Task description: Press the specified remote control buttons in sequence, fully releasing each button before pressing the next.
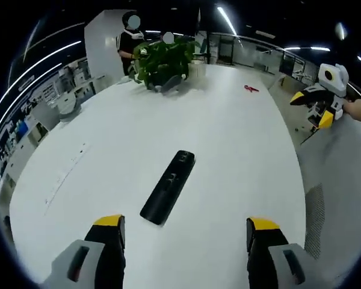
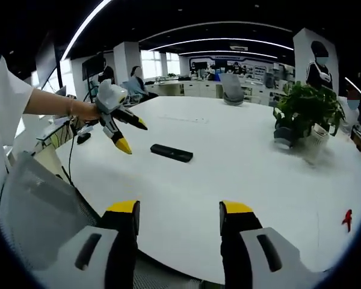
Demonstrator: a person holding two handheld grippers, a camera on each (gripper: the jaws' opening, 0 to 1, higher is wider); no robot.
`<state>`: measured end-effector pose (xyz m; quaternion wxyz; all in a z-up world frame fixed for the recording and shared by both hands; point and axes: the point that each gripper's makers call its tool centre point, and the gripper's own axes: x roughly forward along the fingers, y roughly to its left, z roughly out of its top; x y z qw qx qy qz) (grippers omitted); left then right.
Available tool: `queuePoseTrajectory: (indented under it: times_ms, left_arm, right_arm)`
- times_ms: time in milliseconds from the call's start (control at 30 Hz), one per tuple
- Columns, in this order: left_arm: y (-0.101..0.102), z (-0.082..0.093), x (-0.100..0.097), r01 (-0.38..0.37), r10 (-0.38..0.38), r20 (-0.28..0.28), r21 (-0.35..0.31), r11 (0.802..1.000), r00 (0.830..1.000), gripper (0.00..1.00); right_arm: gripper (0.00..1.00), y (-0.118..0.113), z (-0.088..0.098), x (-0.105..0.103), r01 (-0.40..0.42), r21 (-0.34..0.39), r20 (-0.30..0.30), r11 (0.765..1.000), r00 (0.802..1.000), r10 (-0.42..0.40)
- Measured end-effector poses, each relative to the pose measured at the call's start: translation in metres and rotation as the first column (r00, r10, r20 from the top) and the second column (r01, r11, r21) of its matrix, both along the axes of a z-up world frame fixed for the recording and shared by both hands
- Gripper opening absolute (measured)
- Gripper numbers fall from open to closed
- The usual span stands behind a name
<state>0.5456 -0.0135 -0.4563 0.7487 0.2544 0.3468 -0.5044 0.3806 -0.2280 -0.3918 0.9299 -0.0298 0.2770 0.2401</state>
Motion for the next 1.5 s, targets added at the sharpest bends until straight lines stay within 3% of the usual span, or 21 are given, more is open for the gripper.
queuePoseTrajectory:
  times_ms: [200,367,633,767,1067,1500]
  left_arm:
    - [-0.001,-0.012,0.011,0.020,-0.019,-0.020,0.030,0.999,1.000,0.81]
    - [0.000,-0.025,0.018,0.013,-0.008,-0.075,0.075,0.997,0.997,0.75]
    - [-0.009,-0.030,0.024,0.040,-0.034,-0.073,0.073,0.997,0.997,0.70]
    - [-0.013,-0.035,0.030,0.048,-0.043,-0.068,0.078,0.996,0.997,0.63]
    - [-0.016,-0.049,0.043,0.046,-0.036,-0.098,0.094,0.995,0.995,0.58]
    - [-0.017,-0.055,0.054,0.063,-0.052,-0.094,0.118,0.991,0.994,0.48]
  right_arm:
    - [0.52,0.000,-0.001,0.000,0.003,0.013,-0.008,1.000,1.000,-0.003]
    - [0.51,-0.001,-0.003,-0.001,0.011,0.013,-0.021,1.000,1.000,-0.011]
    - [0.42,-0.003,-0.008,-0.002,0.026,0.038,-0.061,0.999,0.998,-0.024]
    - [0.33,-0.002,-0.006,-0.003,0.011,0.022,-0.048,1.000,0.999,-0.010]
    - [0.32,-0.004,-0.011,-0.004,0.023,0.031,-0.080,0.999,0.997,-0.020]
    - [0.28,-0.002,-0.015,-0.006,0.007,0.030,-0.103,1.000,0.995,-0.004]
